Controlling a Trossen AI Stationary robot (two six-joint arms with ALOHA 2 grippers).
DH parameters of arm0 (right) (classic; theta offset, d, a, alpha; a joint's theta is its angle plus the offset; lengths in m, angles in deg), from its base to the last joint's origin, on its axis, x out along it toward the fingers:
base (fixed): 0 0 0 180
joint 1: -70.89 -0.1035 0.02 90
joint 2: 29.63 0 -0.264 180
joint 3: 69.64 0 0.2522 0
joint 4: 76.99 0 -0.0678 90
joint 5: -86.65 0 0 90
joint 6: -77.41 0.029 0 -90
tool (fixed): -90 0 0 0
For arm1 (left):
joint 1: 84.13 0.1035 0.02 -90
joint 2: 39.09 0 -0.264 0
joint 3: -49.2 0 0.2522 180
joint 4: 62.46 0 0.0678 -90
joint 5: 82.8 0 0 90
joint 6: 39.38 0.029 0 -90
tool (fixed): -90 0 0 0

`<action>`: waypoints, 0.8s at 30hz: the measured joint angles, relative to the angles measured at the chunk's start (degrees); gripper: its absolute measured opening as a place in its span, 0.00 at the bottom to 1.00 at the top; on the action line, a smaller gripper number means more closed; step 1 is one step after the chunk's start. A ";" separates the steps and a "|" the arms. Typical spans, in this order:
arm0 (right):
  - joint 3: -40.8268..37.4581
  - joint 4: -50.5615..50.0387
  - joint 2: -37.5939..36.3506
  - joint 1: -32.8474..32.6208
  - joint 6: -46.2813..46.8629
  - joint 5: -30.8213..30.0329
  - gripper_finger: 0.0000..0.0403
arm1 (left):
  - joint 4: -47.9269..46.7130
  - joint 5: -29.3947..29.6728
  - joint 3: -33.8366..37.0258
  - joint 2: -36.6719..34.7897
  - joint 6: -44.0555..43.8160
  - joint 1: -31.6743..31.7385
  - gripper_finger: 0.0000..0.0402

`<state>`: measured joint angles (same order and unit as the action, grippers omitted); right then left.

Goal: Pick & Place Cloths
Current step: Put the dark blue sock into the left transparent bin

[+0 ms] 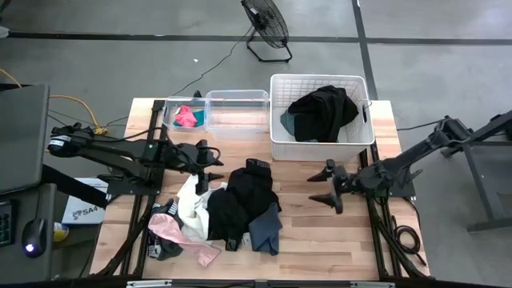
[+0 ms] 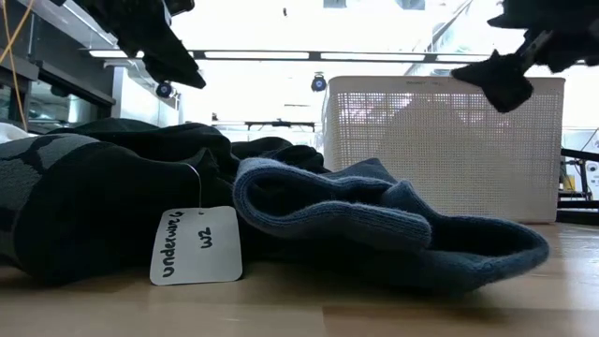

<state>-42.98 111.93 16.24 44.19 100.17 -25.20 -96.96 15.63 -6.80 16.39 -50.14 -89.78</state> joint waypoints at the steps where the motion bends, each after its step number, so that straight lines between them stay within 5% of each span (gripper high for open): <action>1: 0.00 1.55 2.72 0.01 -1.76 0.36 0.78 | -0.11 0.14 0.00 -0.04 0.00 0.00 0.51; 10: 5.20 7.66 22.11 0.02 -12.74 1.16 0.78 | -0.39 0.72 0.00 -0.04 0.00 0.00 0.51; 24: 13.37 7.40 40.69 0.13 -26.67 2.67 0.78 | -0.07 1.22 0.00 -0.04 0.00 0.00 0.51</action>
<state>-29.61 119.32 56.93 44.32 73.50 -22.53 -97.03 16.85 -6.80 16.35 -50.14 -89.78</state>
